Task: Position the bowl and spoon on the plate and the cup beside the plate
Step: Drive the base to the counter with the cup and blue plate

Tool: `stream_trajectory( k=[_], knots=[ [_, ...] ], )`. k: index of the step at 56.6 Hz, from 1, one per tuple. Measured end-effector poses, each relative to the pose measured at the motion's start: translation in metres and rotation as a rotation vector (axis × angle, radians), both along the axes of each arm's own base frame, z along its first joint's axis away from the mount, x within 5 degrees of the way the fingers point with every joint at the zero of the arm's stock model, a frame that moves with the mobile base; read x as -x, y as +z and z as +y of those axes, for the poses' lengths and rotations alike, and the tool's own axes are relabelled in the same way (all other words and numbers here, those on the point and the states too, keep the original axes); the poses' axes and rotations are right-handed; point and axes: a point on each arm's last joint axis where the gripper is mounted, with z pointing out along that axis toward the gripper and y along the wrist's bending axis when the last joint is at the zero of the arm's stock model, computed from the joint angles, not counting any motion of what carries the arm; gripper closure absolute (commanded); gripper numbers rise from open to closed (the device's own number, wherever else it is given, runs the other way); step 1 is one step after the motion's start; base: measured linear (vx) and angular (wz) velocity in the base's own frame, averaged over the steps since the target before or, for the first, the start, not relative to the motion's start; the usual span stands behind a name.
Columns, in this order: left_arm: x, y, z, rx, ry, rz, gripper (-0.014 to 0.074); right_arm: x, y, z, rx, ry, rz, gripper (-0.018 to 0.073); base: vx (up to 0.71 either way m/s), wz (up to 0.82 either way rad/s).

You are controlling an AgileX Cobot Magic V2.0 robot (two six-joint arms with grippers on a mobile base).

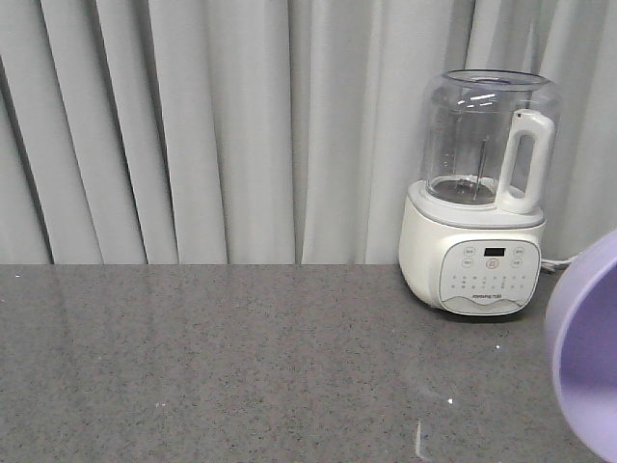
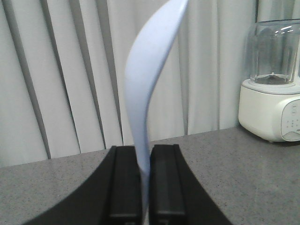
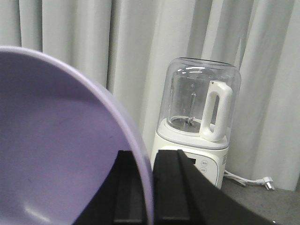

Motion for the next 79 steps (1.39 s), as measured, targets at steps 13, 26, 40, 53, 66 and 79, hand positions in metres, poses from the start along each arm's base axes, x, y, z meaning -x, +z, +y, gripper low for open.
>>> stream_trajectory(
  k=[13,26,40,53,66,79],
  knots=[
    [0.0,0.0,0.0,0.0,0.0,0.0,0.0596,0.0,0.0003,-0.0001,-0.003,-0.001,-0.003,0.0568,0.0,0.0],
    [0.0,0.0001,0.0,0.0,0.0,-0.001,0.0596,0.0,0.0004,-0.0002,-0.003,-0.002,-0.004,0.0568,0.0,0.0],
    [0.0,0.0001,0.0,0.0,0.0,-0.001,0.0596,0.0,0.0004,-0.0002,-0.004,-0.001,-0.004,0.0568,0.0,0.0],
    [0.0,0.0001,0.0,0.0,0.0,-0.001,0.0596,0.0,0.0004,-0.0001,-0.006,-0.001,-0.004,0.0568,-0.02,-0.09],
    [0.0,0.0001,0.0,0.0,0.0,-0.001,0.0596,0.0,0.0004,-0.0001,-0.006,-0.001,-0.004,0.0568,-0.03,-0.32],
    [0.0,0.0001,0.0,0.0,0.0,-0.001,0.0596,0.0,0.0004,-0.0001,-0.006,-0.001,-0.004,0.0568,-0.04,-0.45]
  ],
)
